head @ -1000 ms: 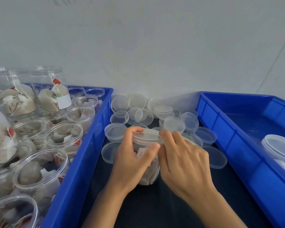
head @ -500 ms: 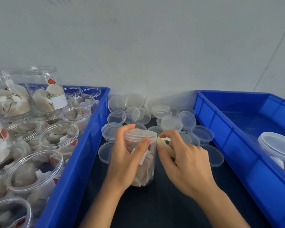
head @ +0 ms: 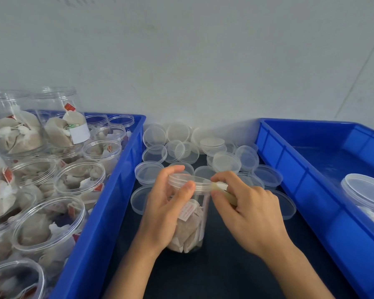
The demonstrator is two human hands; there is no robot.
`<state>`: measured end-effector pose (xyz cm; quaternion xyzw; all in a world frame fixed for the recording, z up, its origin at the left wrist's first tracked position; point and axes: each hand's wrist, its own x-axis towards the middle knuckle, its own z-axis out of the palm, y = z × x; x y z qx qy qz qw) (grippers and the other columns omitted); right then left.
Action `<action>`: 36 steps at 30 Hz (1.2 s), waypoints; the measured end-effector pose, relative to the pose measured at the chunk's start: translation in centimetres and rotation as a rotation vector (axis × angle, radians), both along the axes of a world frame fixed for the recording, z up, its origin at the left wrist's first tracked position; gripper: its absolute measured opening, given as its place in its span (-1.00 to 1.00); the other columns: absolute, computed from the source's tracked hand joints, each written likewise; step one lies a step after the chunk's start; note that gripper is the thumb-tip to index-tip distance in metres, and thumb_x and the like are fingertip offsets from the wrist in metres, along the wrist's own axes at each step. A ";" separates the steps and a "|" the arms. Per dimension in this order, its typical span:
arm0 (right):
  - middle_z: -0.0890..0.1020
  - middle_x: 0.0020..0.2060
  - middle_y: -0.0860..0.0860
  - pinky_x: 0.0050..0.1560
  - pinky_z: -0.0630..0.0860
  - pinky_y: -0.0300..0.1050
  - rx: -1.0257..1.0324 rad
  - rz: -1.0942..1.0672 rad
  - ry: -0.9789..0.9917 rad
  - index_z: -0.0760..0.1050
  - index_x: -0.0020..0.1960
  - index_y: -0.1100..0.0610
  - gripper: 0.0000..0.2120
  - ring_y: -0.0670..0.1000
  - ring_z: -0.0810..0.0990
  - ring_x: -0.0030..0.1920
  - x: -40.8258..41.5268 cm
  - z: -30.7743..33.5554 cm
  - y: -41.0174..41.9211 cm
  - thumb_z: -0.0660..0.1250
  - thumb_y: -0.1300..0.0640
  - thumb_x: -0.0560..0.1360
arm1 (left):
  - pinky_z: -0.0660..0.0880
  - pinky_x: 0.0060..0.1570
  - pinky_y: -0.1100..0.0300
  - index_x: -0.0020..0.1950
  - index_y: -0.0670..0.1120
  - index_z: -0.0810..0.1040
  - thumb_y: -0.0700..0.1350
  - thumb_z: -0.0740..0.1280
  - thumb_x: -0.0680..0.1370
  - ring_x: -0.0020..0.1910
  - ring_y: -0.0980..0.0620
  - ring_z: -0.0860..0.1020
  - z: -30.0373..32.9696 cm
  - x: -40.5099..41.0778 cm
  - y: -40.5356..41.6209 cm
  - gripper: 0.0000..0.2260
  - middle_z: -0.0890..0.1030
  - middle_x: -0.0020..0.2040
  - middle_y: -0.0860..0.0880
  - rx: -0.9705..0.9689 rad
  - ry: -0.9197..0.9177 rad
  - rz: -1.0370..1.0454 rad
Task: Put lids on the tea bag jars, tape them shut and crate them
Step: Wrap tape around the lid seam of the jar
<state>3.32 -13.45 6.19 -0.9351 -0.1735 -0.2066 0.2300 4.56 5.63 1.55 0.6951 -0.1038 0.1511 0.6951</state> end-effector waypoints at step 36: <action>0.68 -0.25 -0.28 -0.04 0.64 0.00 -0.039 0.054 0.351 0.41 0.40 -0.41 -0.58 -0.11 0.66 -0.17 1.1 1.4 -1.0 0.06 -0.41 0.60 | 0.54 0.02 0.38 0.43 0.30 0.48 0.43 0.10 0.62 0.10 0.36 0.62 0.6 -0.6 -0.3 -0.54 0.68 0.06 0.29 0.292 0.039 0.233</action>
